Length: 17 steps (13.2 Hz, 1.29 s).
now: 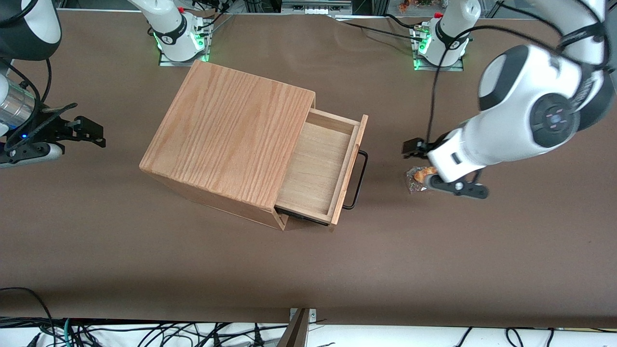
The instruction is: Open top drawer with left arm
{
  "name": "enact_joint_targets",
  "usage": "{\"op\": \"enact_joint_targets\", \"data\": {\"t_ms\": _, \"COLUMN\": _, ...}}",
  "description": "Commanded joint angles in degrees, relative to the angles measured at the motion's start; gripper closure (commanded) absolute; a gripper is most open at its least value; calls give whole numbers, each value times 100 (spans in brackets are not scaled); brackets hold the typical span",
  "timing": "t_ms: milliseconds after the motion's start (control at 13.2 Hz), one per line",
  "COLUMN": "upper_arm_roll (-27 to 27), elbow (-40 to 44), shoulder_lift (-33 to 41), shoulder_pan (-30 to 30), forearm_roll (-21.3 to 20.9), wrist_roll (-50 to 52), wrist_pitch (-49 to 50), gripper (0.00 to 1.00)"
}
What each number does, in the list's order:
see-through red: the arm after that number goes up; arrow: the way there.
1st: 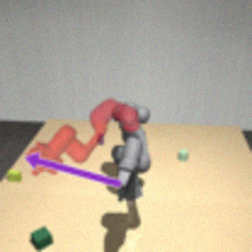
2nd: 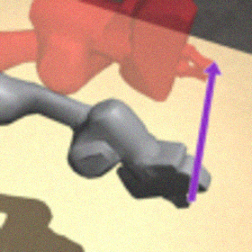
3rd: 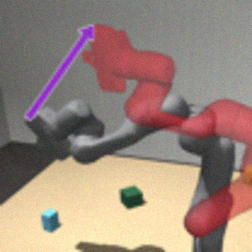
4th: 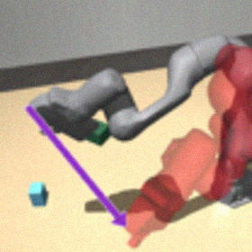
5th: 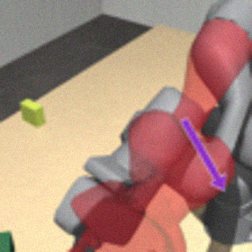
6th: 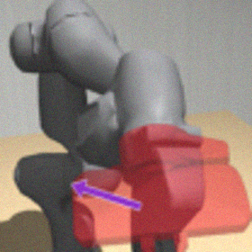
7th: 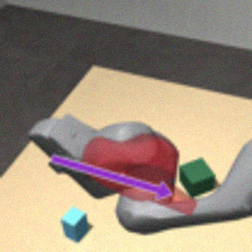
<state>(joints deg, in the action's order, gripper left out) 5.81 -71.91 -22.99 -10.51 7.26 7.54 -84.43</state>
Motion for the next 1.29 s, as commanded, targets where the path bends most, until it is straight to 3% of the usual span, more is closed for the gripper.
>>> {"op": "enact_joint_targets", "data": {"t_ms": 0, "upper_arm_roll": 8, "elbow": -77, "shoulder_lift": 417, "shoulder_pan": 40, "forearm_roll": -575, "wrist_roll": -42, "wrist_pitch": 426, "gripper": 0}}
{"op": "enact_joint_targets", "data": {"t_ms": 152, "upper_arm_roll": -9, "elbow": -121, "shoulder_lift": 662, "shoulder_pan": 40, "forearm_roll": -971, "wrist_roll": -121, "wrist_pitch": 541, "gripper": 0}}
{"op": "enact_joint_targets", "data": {"t_ms": 303, "upper_arm_roll": -27, "elbow": -427, "shoulder_lift": 961, "shoulder_pan": 354, "forearm_roll": -973, "wrist_roll": -375, "wrist_pitch": 437, "gripper": 0}}
{"op": "enact_joint_targets", "data": {"t_ms": 607, "upper_arm_roll": -27, "elbow": -2236, "shoulder_lift": 2147, "shoulder_pan": 857, "forearm_roll": -928, "wrist_roll": -394, "wrist_pitch": -792, "gripper": 0}}
{"op": "enact_joint_targets", "data": {"t_ms": 1214, "upper_arm_roll": 8, "elbow": -2196, "shoulder_lift": 2290, "shoulder_pan": 936, "forearm_roll": -911, "wrist_roll": -675, "wrist_pitch": -627, "gripper": 0}}
